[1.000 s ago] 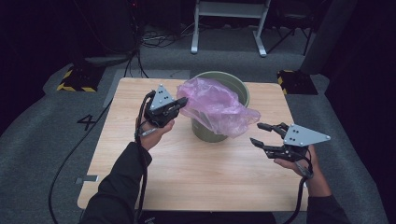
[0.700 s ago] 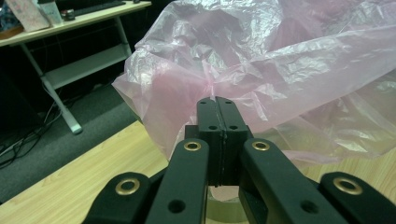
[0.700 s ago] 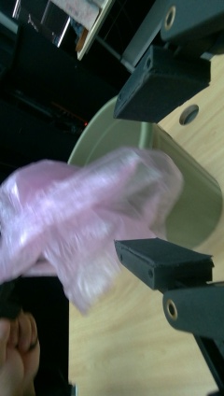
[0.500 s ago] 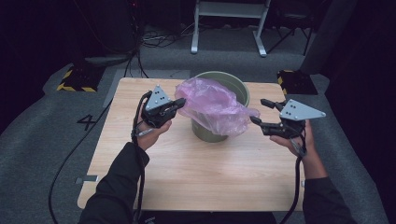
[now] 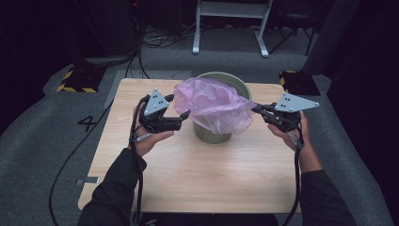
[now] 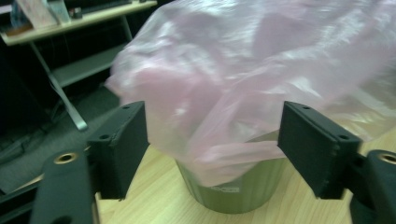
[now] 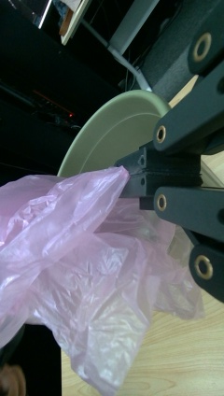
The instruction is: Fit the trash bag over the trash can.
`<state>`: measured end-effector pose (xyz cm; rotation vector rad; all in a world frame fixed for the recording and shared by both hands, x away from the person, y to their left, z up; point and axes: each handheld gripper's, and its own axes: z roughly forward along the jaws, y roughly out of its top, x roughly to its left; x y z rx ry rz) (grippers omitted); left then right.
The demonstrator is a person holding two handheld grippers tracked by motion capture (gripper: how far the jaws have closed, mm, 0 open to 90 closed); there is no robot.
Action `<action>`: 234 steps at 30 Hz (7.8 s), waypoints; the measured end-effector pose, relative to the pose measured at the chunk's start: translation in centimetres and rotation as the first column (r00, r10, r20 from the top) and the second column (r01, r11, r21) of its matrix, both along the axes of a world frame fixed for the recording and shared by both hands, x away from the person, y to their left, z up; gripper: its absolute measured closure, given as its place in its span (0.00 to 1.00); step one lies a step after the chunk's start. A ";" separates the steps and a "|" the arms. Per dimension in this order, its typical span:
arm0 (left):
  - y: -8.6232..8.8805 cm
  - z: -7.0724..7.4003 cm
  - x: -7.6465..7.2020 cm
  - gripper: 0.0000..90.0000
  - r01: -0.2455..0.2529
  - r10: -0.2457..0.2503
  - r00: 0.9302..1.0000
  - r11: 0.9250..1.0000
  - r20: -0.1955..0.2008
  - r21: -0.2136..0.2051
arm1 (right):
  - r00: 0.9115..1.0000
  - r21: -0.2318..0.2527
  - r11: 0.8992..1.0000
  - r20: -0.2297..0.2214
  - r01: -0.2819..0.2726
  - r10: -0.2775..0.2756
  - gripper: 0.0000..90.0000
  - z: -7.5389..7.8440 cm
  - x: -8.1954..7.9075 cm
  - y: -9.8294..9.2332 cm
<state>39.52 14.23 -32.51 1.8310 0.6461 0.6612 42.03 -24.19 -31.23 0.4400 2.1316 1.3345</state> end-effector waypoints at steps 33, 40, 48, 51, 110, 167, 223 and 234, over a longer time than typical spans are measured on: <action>-4.7 0.7 -8.8 0.28 0.251 -0.269 0.951 0.959 0.151 0.132 | 0.993 -0.043 0.993 -0.041 0.109 -0.111 1.00 0.2 -0.5 0.7; -4.7 2.0 -9.3 0.28 0.229 -0.249 0.950 0.966 0.188 0.119 | 0.992 -0.051 0.992 -0.044 0.116 -0.119 1.00 0.3 -0.4 0.7; -4.1 3.3 -9.0 0.27 0.261 -0.272 0.944 0.962 0.190 0.081 | 0.991 -0.061 0.990 -0.050 0.124 -0.127 1.00 0.4 -0.3 0.9; -5.3 3.5 -9.3 0.27 0.281 -0.298 0.934 0.954 0.199 0.109 | 0.991 -0.063 0.990 -0.055 0.122 -0.126 1.00 0.4 -0.3 1.0; -7.0 -5.6 -2.0 1.00 0.217 -0.245 0.969 0.911 0.037 0.351 | 0.917 -0.129 0.928 -0.156 0.349 -0.367 1.00 0.3 7.6 2.0; -3.3 -1.0 -0.5 0.81 -0.005 -0.039 0.978 0.978 0.204 0.211 | 0.900 -0.097 0.924 -0.209 0.369 -0.382 1.00 -1.2 11.3 0.9; -0.6 -8.4 8.3 1.00 0.067 -0.079 0.951 0.996 -0.300 -0.050 | 0.915 -0.022 0.983 -0.360 0.183 -0.179 1.00 -7.1 9.1 -0.2; 1.5 -6.9 6.5 1.00 0.031 -0.045 0.973 0.997 -0.227 -0.064 | 0.931 -0.023 0.981 -0.312 0.191 -0.189 1.00 -6.4 6.8 -1.9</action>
